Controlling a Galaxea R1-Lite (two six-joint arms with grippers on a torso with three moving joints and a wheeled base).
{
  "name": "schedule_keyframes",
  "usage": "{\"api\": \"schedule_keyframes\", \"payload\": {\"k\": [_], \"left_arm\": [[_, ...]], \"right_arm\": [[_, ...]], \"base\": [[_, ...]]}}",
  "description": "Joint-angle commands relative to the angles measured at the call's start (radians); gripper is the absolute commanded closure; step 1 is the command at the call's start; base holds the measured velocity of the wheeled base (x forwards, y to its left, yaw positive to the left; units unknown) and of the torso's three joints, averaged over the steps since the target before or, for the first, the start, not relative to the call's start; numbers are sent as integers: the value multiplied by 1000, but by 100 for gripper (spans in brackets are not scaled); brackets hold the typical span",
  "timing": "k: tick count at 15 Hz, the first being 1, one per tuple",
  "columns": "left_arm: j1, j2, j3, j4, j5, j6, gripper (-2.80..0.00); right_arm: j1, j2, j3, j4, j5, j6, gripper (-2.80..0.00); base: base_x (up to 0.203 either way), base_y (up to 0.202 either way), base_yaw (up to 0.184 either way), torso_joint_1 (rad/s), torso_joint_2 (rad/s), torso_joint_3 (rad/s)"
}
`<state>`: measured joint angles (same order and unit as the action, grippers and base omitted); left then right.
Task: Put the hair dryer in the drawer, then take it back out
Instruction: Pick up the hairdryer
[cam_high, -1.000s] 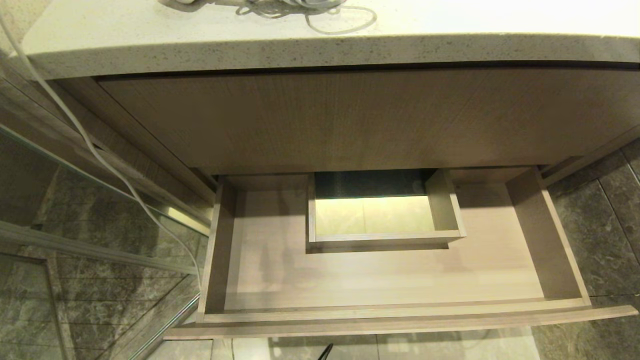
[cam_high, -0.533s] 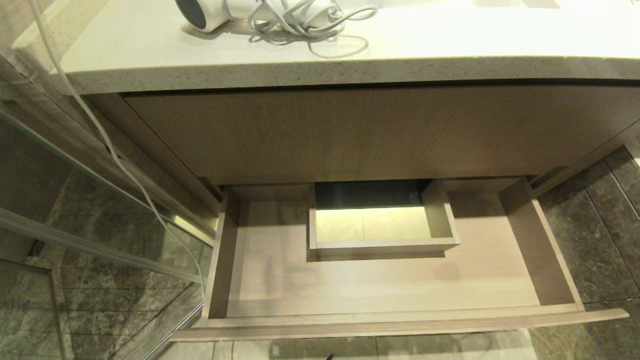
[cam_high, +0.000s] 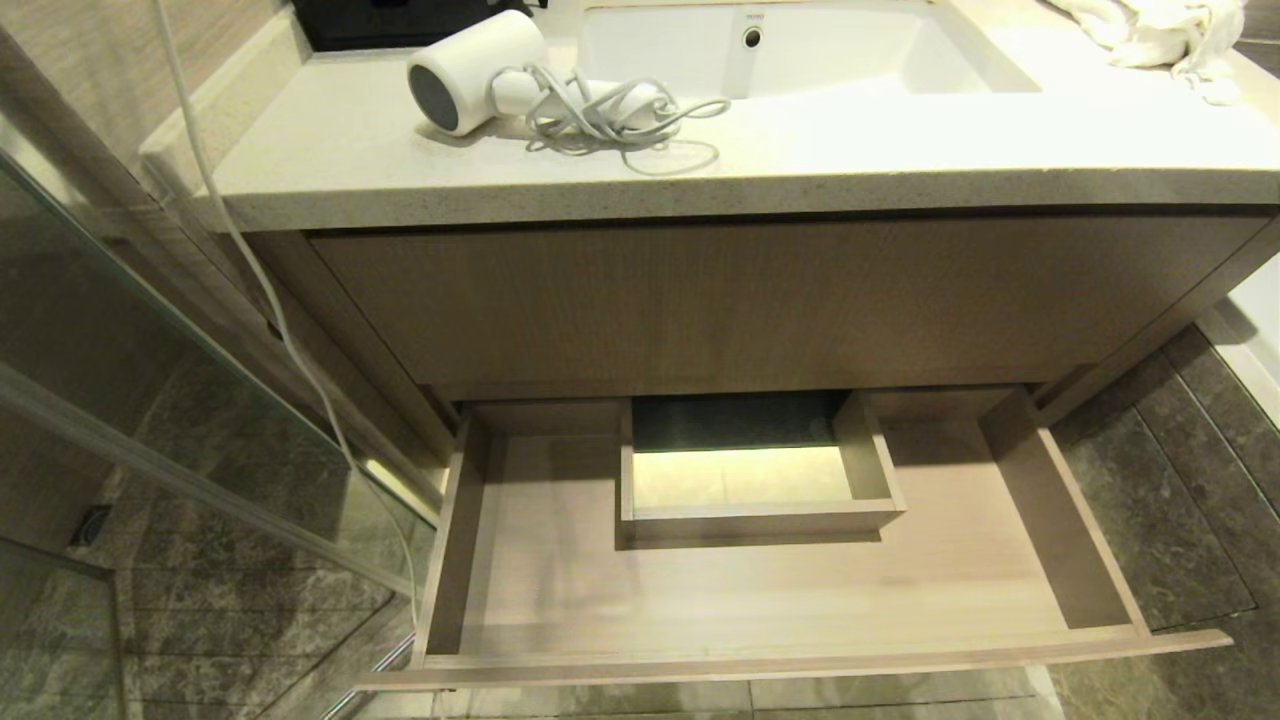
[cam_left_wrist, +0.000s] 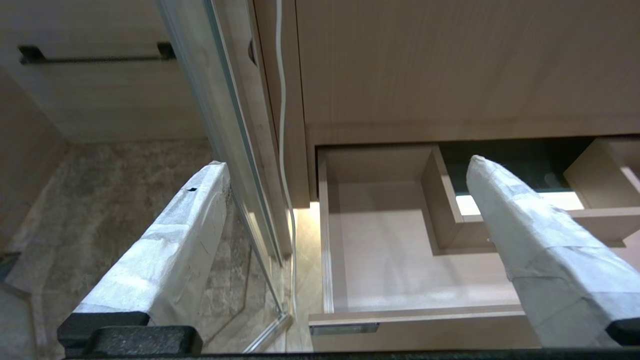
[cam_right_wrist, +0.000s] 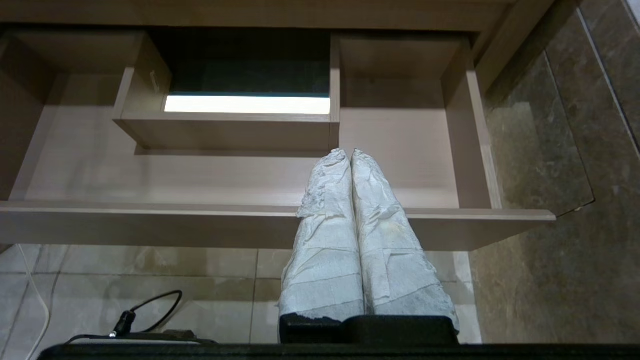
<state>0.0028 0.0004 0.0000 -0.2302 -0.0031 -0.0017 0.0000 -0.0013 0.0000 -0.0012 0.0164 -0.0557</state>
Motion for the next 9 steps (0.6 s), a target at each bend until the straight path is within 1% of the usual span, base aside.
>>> {"api": "schedule_keyframes", "payload": {"k": [1, 4, 9], "left_arm": [[0, 0, 40, -1, 0, 0, -280], [0, 0, 40, 0, 0, 2, -280], [0, 0, 40, -1, 0, 2, -280]], "right_arm": [[0, 0, 2, 0, 0, -1, 0], [0, 0, 2, 0, 0, -3, 0], [0, 0, 2, 0, -1, 1, 0]], "base": [[0, 0, 0, 2, 1, 226], [0, 0, 0, 1, 4, 136], [0, 0, 0, 1, 0, 8]]}}
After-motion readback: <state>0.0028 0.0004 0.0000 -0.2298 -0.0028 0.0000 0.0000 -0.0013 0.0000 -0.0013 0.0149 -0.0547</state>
